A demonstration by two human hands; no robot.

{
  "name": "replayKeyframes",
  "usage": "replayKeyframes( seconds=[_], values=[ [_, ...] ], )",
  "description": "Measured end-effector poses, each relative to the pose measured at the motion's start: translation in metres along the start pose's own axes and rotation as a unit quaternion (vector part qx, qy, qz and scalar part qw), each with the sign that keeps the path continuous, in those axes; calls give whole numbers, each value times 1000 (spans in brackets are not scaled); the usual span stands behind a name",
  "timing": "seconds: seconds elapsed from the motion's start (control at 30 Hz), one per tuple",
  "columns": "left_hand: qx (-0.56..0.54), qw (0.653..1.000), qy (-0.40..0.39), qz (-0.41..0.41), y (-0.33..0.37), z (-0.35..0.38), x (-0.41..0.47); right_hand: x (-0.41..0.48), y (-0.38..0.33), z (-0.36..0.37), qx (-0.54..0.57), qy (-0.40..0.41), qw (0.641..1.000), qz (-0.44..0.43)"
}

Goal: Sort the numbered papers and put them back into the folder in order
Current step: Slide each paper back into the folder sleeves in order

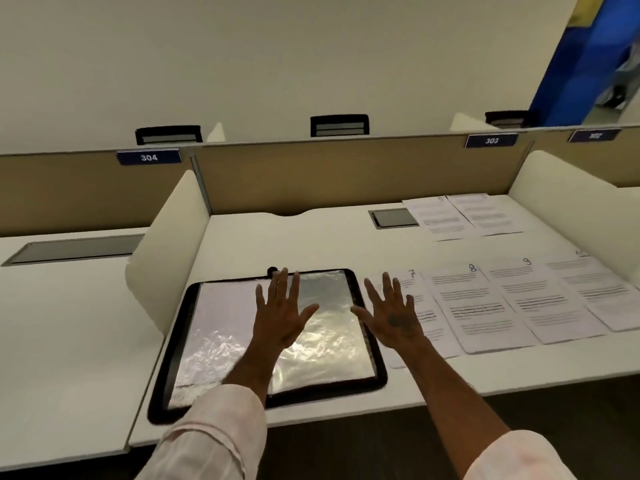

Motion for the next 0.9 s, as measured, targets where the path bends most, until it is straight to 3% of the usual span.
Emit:
replayKeyframes(
  seconds=[0.47, 0.63, 0.77, 0.9],
  values=[
    [-3, 996, 46, 82, 267, -16, 108, -8, 265, -93, 21, 66, 996, 63],
    [9, 995, 44, 88, 313, -16, 151, 17, 315, -108, 34, 77, 994, 63],
    [17, 995, 35, 88, 333, -6, 190, 57, 346, -99, 35, 38, 995, 86],
    [11, 996, 25, 84, 344, 7, 237, 96, 365, -113, 27, 72, 995, 68]
  ],
)
Point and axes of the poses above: each hand's wrist, its own x-axis towards the middle knuckle, its own z-axis out of the palm, y = z × x, the point moved 9 cm from there along x, towards the middle knuckle, and after that the axes turned 9 degrees about -y, right-handed, at the moved point
